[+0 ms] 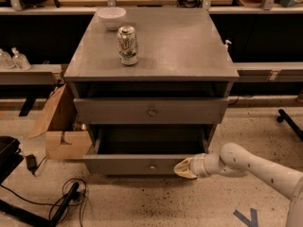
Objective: Close middle drawer
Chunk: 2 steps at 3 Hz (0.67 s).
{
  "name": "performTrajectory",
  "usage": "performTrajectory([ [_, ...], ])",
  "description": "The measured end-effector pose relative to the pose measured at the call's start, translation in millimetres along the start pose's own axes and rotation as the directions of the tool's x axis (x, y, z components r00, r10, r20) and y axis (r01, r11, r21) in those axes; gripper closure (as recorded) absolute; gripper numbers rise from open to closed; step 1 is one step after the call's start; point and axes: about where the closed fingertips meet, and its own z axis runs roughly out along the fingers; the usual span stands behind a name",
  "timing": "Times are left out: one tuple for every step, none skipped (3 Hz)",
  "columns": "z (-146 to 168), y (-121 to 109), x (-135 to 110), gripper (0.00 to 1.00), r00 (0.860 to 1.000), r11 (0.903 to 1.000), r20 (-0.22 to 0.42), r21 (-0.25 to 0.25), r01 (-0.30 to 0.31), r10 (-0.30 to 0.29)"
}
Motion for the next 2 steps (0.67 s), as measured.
performTrajectory([
  [4.5, -14.7, -0.1, 1.0, 1.0, 1.0, 0.002, 0.008, -0.001, 0.001],
  [4.6, -14.6, -0.1, 1.0, 1.0, 1.0, 0.002, 0.008, -0.001, 0.001],
])
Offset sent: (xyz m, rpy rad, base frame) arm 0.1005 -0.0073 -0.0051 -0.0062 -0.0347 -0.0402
